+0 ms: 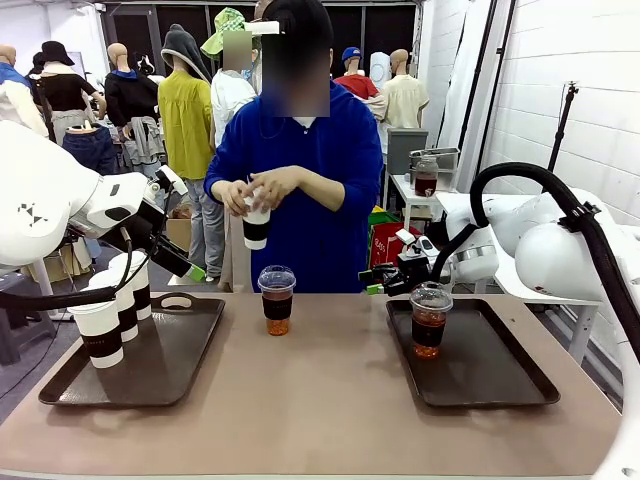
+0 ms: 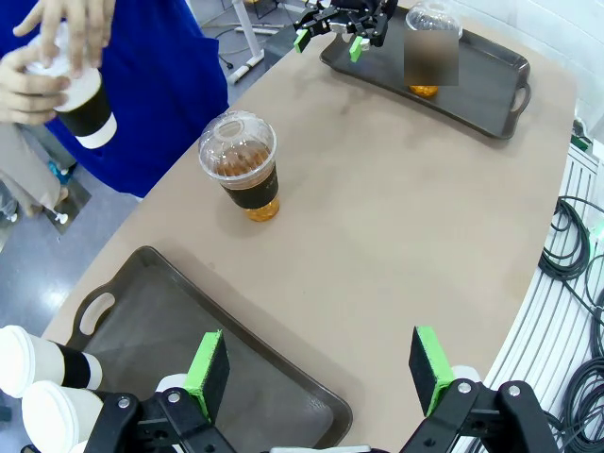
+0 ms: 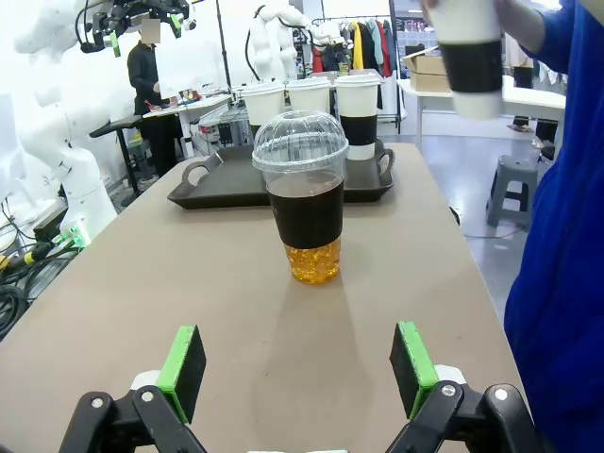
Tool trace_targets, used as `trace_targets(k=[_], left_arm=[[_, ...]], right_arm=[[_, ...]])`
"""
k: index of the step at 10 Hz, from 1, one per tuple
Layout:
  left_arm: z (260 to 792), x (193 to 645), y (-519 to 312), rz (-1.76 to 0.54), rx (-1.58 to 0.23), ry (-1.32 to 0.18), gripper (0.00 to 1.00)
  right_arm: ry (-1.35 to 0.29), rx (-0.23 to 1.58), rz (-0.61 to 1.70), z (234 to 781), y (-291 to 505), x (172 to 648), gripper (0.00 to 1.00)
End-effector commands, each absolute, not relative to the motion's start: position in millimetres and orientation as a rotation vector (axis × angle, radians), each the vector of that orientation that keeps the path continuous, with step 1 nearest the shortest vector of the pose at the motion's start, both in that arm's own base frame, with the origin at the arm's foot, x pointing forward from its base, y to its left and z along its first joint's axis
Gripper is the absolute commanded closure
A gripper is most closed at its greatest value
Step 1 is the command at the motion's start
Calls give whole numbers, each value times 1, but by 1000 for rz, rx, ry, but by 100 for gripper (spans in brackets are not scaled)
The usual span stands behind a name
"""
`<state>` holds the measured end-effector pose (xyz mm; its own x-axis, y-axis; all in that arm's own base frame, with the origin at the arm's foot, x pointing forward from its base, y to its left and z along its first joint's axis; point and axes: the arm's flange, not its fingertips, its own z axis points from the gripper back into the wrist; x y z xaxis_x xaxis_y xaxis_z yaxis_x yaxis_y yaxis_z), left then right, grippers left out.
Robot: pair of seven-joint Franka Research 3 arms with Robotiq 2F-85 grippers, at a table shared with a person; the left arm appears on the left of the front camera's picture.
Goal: Distribute the coffee onto the tray.
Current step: Pick up another iced Americano from the middle of the table and place it on the right Handle tray.
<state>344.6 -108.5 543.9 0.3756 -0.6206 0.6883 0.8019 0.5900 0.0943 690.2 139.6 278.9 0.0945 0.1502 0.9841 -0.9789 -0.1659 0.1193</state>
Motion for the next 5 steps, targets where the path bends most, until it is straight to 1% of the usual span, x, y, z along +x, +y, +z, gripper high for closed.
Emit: trace_targets(k=[1,5], left_arm=[[544,345,-107,-924,-279,-751,0],[544,345,-107,-924,-279,-751,0]], right_arm=[[-942,1273,1323,281,141,693,0],[-942,1273,1323,281,141,693,0]])
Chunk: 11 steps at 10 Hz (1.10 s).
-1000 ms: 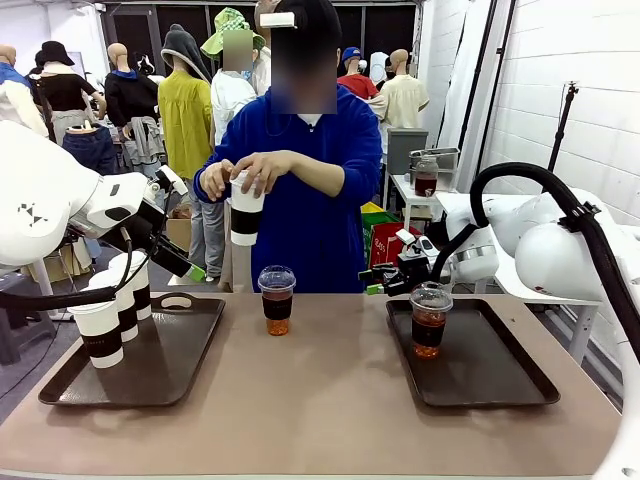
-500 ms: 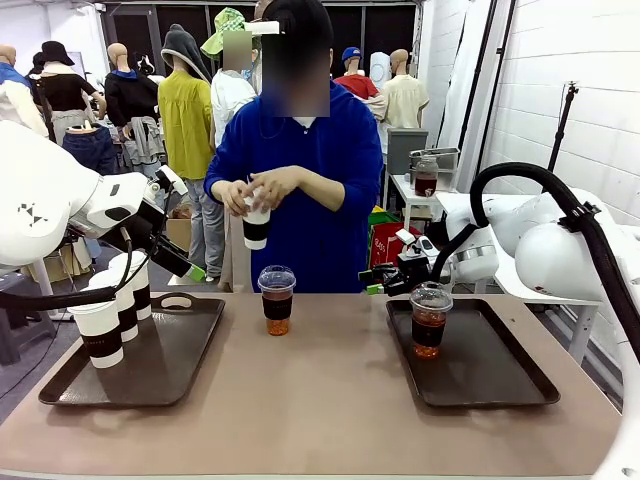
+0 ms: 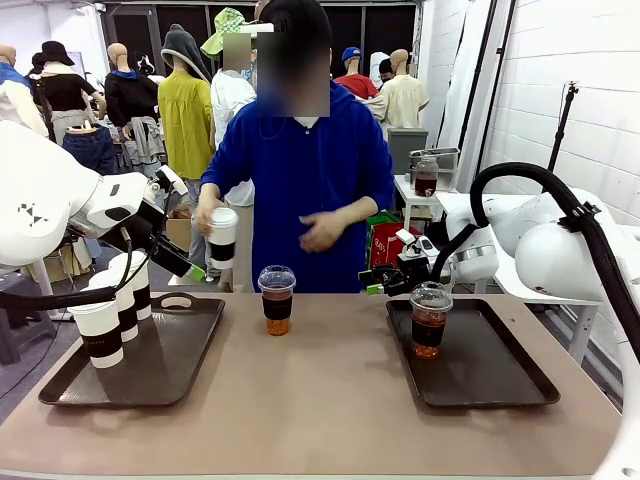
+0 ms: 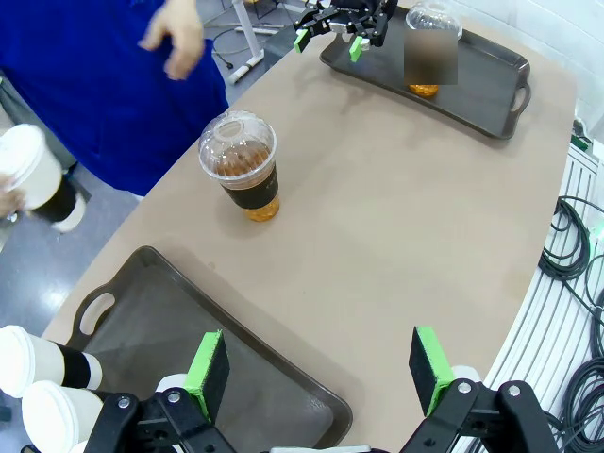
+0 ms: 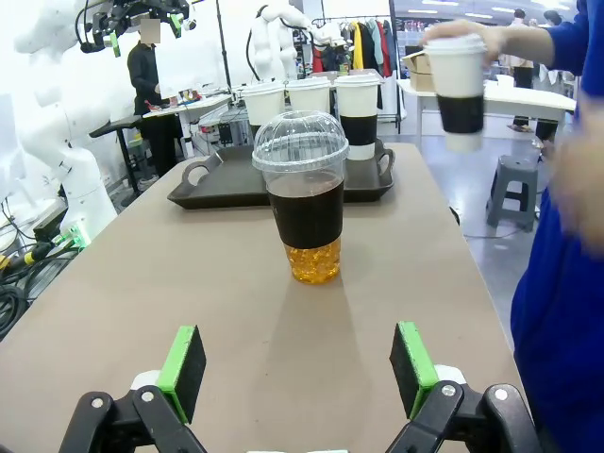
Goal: Distribute the coffee onto the tray.
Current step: Pick up another iced Americano from the middle of the table and place it on the right Handle tray.
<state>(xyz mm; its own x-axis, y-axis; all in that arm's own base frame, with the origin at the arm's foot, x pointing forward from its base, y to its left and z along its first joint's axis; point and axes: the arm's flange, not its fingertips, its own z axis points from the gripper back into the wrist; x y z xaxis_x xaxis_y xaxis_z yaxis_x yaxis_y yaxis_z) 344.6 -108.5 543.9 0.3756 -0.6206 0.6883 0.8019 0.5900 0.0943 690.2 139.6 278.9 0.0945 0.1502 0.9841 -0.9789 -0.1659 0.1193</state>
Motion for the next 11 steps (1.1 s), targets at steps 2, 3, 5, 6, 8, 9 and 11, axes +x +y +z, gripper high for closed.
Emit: trace_targets(k=[2,3,5,6,8,9,11], left_arm=[[544,345,-107,-924,-279,-751,0],[544,345,-107,-924,-279,-751,0],[544,345,-107,-924,-279,-751,0],[544,345,-107,-924,-279,-751,0],[544,345,-107,-924,-279,-751,0],[544,345,-107,-924,-279,-751,0],[544,345,-107,-924,-279,-751,0]], right_arm=[[-942,1273,1323,281,141,693,0],[-942,1273,1323,281,141,693,0],[-937,1277,1318,279,140,690,0],[-942,1281,1321,281,145,689,0],[-969,1275,1324,284,155,684,0],[-976,1273,1324,285,164,682,0],[-987,1277,1297,284,185,680,0]])
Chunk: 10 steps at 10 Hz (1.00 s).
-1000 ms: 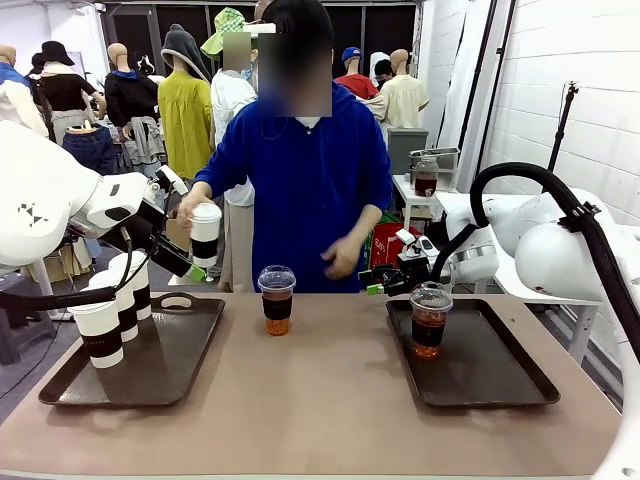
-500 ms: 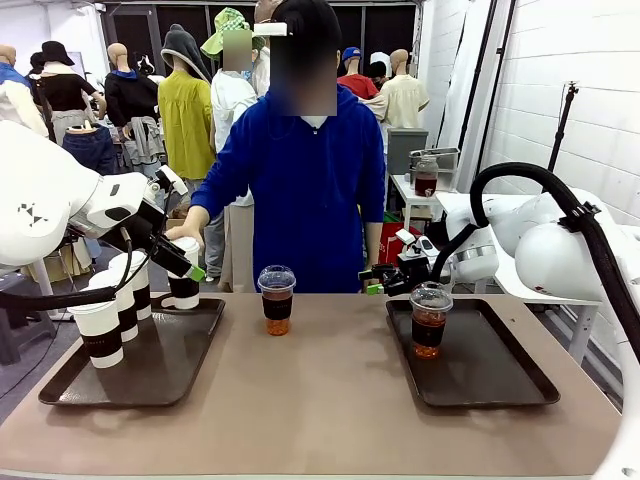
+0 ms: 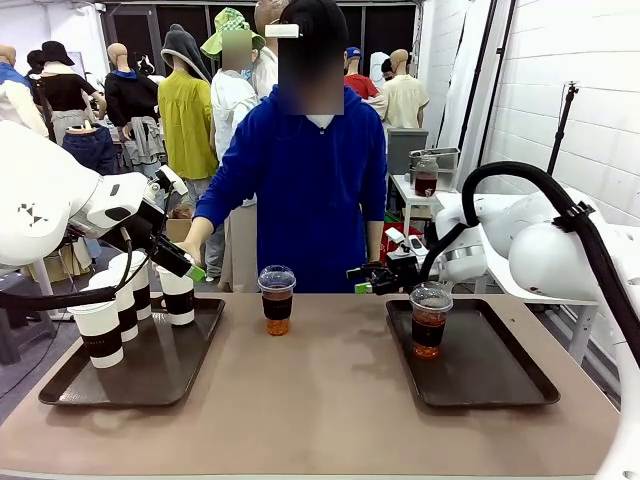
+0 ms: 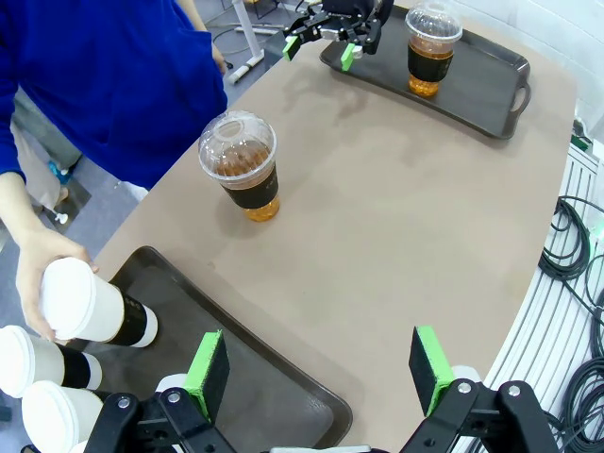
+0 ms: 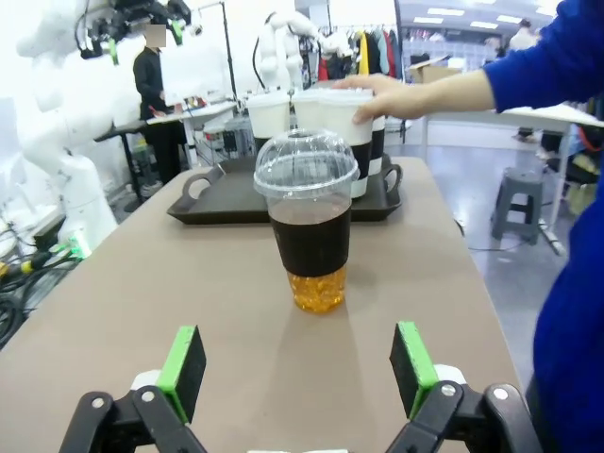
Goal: Distribute the coffee onto the tray.
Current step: Pick up another iced Americano from the middle of the table and place it on the right Handle tray.
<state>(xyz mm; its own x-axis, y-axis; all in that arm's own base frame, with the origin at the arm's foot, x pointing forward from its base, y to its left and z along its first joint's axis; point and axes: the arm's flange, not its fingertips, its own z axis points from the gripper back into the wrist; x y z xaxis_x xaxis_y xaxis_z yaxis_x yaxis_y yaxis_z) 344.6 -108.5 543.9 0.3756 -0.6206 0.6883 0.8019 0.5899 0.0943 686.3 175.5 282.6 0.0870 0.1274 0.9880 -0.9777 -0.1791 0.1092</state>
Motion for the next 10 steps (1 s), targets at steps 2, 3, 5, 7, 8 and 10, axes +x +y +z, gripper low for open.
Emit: trace_targets(k=[2,3,5,7,8,10], left_arm=[[544,345,-107,-924,-279,-751,0],[544,345,-107,-924,-279,-751,0],[544,345,-107,-924,-279,-751,0],[544,345,-107,-924,-279,-751,0],[544,345,-107,-924,-279,-751,0],[544,345,-107,-924,-279,-751,0]], right_arm=[[-990,1289,1295,282,206,677,0],[-984,1295,1299,280,217,676,0],[-957,1302,1319,274,233,676,0],[-934,1307,1352,272,243,677,0],[-926,1299,1356,272,243,677,0],[-928,1325,1340,272,242,672,0]])
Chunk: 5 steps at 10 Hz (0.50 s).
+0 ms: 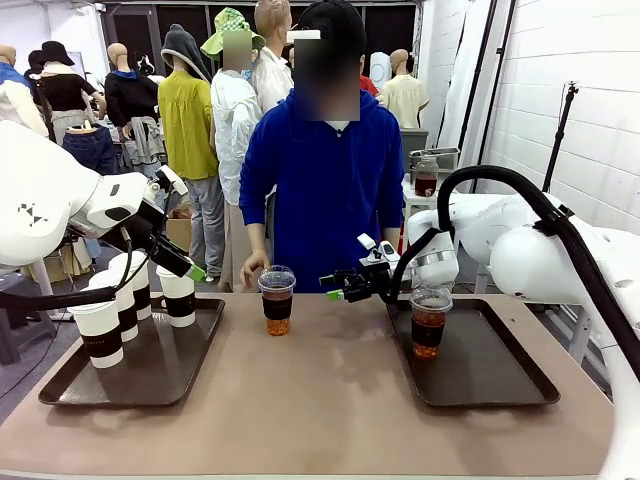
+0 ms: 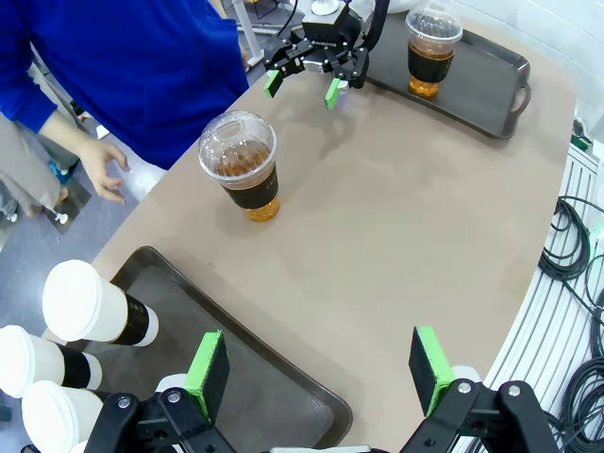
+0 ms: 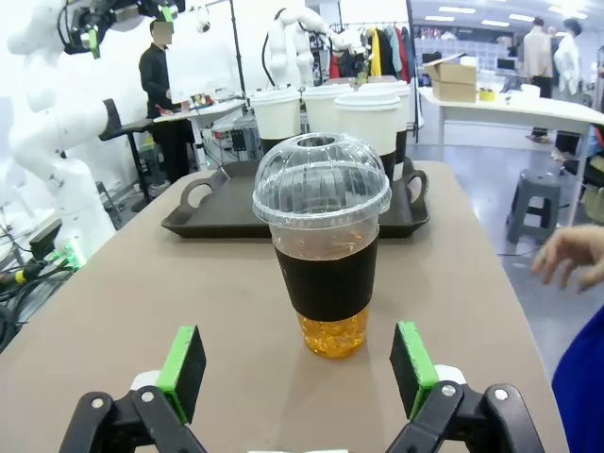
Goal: Distribute the coffee onto the tray.
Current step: Pick up another iced Americano from the middle of the table and place it on the right Handle tray.
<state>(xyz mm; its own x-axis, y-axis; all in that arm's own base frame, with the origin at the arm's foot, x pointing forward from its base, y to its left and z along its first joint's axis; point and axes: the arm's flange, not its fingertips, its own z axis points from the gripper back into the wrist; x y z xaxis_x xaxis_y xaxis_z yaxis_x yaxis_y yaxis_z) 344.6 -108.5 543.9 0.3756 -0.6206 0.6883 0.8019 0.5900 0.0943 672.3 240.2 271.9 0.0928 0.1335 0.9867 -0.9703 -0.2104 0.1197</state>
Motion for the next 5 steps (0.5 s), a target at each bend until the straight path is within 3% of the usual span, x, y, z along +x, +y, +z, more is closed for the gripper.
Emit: trace_targets(k=[1,5], left_arm=[[544,345,-107,-924,-279,-751,0],[544,345,-107,-924,-279,-751,0]], right_arm=[[-928,1325,1340,272,242,672,0],[-928,1325,1340,272,242,672,0]])
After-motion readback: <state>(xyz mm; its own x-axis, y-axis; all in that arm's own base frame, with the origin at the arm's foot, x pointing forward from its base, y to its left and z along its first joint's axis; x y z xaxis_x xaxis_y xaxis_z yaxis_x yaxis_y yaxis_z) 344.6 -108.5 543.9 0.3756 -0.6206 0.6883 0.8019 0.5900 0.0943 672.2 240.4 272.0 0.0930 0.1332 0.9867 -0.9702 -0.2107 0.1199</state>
